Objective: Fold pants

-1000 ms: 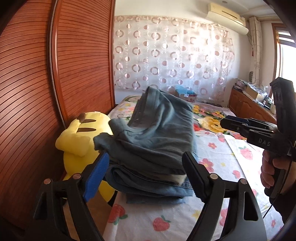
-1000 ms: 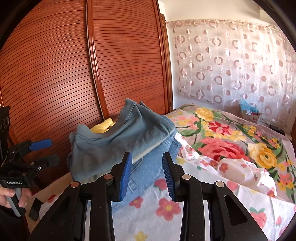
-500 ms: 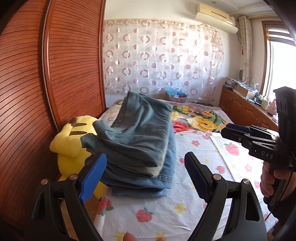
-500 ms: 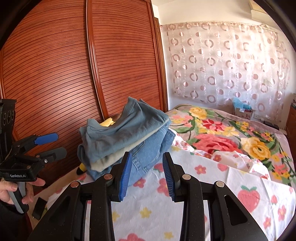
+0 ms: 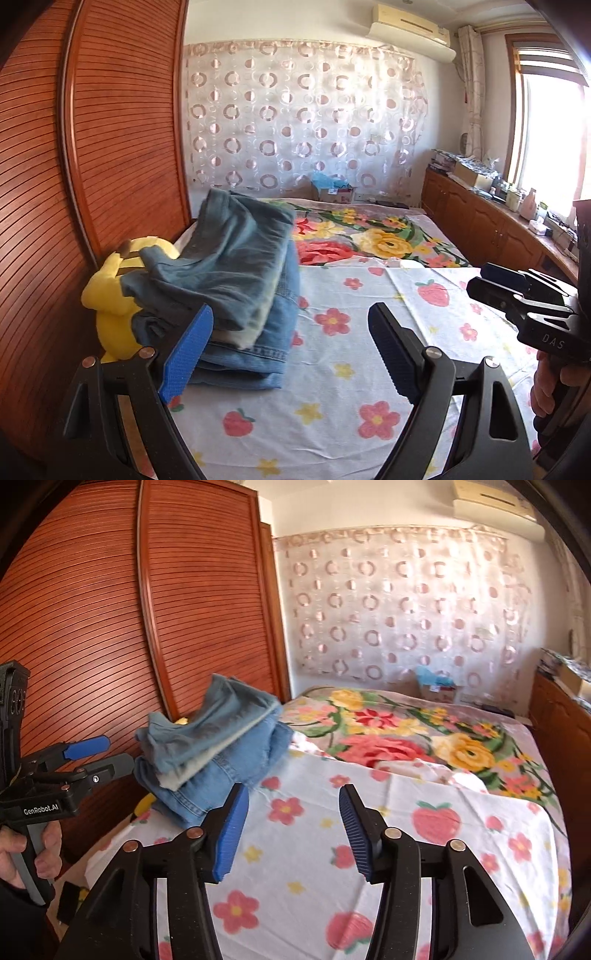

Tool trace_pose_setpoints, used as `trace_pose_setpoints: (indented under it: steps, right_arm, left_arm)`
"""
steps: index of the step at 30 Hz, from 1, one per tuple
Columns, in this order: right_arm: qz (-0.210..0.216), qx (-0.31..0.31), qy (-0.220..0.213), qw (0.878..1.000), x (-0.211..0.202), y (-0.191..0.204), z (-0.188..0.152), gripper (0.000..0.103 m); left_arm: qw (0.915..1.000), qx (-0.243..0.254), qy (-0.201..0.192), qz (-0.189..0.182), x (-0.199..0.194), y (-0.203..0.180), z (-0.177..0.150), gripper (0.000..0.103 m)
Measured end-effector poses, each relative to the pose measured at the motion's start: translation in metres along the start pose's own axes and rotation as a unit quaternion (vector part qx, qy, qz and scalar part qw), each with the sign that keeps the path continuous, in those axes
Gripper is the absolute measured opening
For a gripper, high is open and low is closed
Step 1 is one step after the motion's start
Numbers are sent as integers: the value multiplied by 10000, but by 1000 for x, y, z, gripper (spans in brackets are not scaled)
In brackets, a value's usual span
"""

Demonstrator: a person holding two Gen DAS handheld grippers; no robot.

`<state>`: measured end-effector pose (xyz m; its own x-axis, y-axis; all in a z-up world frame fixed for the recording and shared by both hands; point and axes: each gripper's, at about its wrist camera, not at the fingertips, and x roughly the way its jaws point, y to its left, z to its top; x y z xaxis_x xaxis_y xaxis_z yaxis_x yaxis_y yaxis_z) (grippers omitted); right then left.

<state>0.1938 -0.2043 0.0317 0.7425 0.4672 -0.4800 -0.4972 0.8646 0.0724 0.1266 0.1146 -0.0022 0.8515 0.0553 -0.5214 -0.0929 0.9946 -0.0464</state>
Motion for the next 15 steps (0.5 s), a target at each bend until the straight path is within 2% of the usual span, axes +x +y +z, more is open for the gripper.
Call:
trace_pose_setpoints:
  steps: [12, 15]
  right_arm:
    - [-844, 401, 60, 9956, -53, 3, -21, 59]
    - [-977, 519, 82, 9938, -65, 7, -19, 64]
  left_arm:
    - [9985, 344, 104, -420, -7, -68, -7, 87]
    - [9976, 425, 138, -534, -13, -84, -8, 87]
